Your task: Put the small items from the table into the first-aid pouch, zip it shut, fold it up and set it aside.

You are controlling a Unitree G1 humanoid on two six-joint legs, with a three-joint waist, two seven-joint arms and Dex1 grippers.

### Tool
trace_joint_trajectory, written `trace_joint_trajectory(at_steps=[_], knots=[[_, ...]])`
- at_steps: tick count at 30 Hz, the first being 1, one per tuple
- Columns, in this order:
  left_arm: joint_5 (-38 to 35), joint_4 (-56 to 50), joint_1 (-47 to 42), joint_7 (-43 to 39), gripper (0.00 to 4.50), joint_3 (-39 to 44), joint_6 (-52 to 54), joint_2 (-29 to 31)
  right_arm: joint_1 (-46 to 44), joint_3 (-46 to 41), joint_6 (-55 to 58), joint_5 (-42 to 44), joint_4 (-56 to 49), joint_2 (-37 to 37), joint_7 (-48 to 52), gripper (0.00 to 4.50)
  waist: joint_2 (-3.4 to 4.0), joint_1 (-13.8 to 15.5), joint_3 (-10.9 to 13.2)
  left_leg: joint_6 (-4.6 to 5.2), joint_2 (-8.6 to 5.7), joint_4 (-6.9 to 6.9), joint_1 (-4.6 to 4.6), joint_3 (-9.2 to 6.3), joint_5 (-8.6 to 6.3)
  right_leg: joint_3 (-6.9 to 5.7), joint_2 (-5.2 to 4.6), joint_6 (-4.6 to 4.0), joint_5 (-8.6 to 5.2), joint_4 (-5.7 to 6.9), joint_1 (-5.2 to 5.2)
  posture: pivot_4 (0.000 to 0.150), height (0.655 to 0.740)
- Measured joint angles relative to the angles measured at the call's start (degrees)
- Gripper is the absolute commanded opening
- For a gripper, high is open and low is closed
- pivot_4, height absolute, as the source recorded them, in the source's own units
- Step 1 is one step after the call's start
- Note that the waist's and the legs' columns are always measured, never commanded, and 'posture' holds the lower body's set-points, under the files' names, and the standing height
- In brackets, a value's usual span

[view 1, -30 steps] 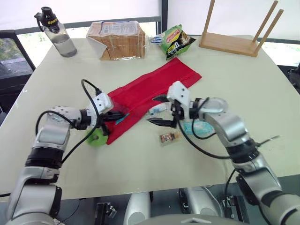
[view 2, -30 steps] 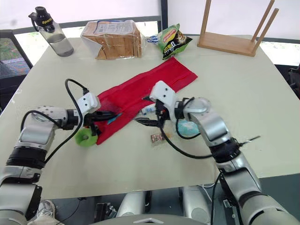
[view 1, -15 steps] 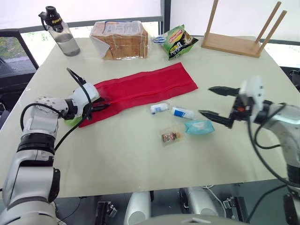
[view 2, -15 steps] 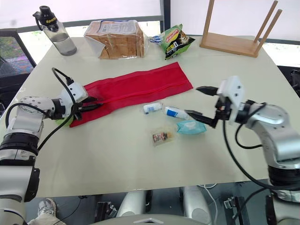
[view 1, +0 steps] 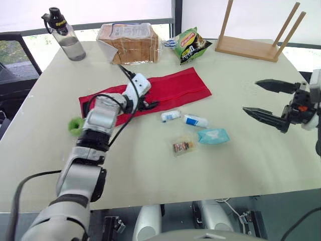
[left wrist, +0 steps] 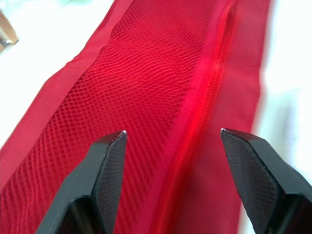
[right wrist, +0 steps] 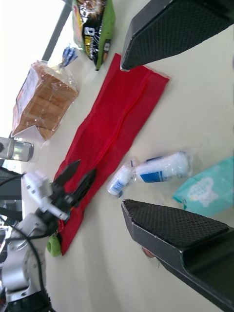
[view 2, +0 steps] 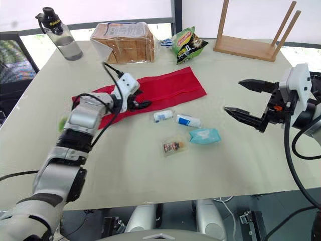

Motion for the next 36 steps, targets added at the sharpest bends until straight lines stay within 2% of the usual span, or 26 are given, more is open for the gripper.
trace_joint_trajectory(at_steps=[6, 7, 8, 10, 11, 13, 14, 21, 25, 31, 36], knots=[[6.36, 14.9, -5.68, 7.21, 3.28, -2.83, -11.48, -3.3, -0.36, 4.43, -0.38, -0.38, -1.3, 0.62, -2.39, 4.5, 0.0, 0.18, 0.0, 0.0, -0.01, 0.01, -0.01, 0.0, 0.0, 0.0, -0.01, 0.0, 0.0, 0.01, 0.0, 0.15, 0.74], [7.69, 19.27, -7.25, 8.55, 2.67, -3.24, -14.86, -3.72, -0.18, 4.68, -0.37, -0.28, -2.03, 0.8, -3.26, 4.5, 0.0, 0.21, 0.0, 0.0, -0.02, 0.01, -0.01, 0.0, 0.0, 0.0, -0.02, 0.0, 0.0, 0.01, 0.0, 0.15, 0.74], [7.96, 19.81, -7.4, 8.75, 2.67, -3.28, -15.44, -3.78, -0.18, 4.68, -0.37, -0.26, -2.16, 0.84, -3.35, 4.5, 0.0, 0.22, 0.0, 0.0, -0.02, 0.01, -0.01, 0.0, 0.0, 0.0, -0.02, 0.0, 0.0, 0.01, 0.01, 0.15, 0.74], [8.75, 23.63, -8.53, 8.92, 1.63, -3.46, -19.17, -4.44, -0.03, 4.69, -0.36, -0.21, -2.67, 0.84, -4.09, 4.5, 0.0, 0.26, 0.0, 0.0, -0.02, 0.01, -0.01, 0.0, 0.0, -0.01, -0.02, 0.0, 0.0, 0.01, 0.0, 0.15, 0.74], [9.36, 25.52, -9.09, 8.45, 1.34, -4.03, -21.77, -4.63, 0.0, 4.74, -0.32, -0.16, -2.95, 0.84, -4.53, 4.5, 0.0, 0.28, 0.0, 0.0, -0.02, 0.01, -0.01, 0.0, 0.0, -0.01, -0.02, 0.0, 0.0, 0.01, 0.01, 0.15, 0.74], [11.0, 28.63, -9.62, 6.28, 0.33, -5.23, -27.96, -4.63, 0.24, 4.79, -0.19, -0.02, -3.12, 0.83, -5.13, 4.5, 0.0, 0.33, 0.0, 0.0, -0.02, 0.01, -0.01, 0.0, 0.0, -0.01, -0.02, 0.0, 0.01, 0.01, 0.01, 0.15, 0.74], [11.39, 29.38, -9.67, 5.4, 0.04, -5.55, -29.91, -4.63, 0.37, 4.82, -0.05, -0.01, -3.13, 0.83, -5.36, 4.5, 0.0, 0.34, 0.0, 0.0, -0.02, 0.01, -0.02, 0.0, 0.0, -0.01, -0.02, 0.0, 0.01, 0.01, 0.01, 0.15, 0.74], [10.87, 30.57, -7.93, -2.53, 0.04, -5.67, -42.38, -4.66, 2.54, 4.83, 0.17, 0.23, -3.21, 0.76, -5.91, 4.5, 0.0, 0.83, 0.0, 0.0, -0.03, 0.02, -0.03, 0.01, 0.0, 0.0, -0.04, 0.0, 0.01, 0.01, 0.01, 0.15, 0.74], [7.79, 25.55, -3.91, -8.57, 0.04, -4.26, -46.52, -4.59, 4.55, 4.61, 0.12, 0.29, -3.3, 0.23, -5.74, 4.5, 0.0, 1.23, 0.0, 0.0, -0.03, 0.03, -0.02, 0.02, 0.0, 0.0, -0.04, 0.0, 0.01, 0.03, 0.01, 0.15, 0.74], [5.64, 14.4, 1.98, -12.28, 0.04, -4.07, -43.21, -4.84, 8.59, 4.07, -0.67, 0.23, -3.55, -0.74, -4.86, 4.5, 0.0, 1.46, 0.0, 0.0, -0.03, 0.11, 0.0, 0.0, 0.0, -0.01, -0.04, 0.01, 0.01, 0.04, 0.07, 0.15, 0.74], [7.58, 11.23, 2.62, -7.24, 0.04, -4.89, -35.29, -10.54, 9.35, 3.14, -2.07, -0.63, -3.49, -1.7, -4.43, 4.5, 0.0, 1.7, 0.0, 0.01, -0.2, 0.19, 0.01, -0.22, 0.0, 0.0, -0.03, 0.09, -0.03, 0.0, 0.26, 0.15, 0.74]])
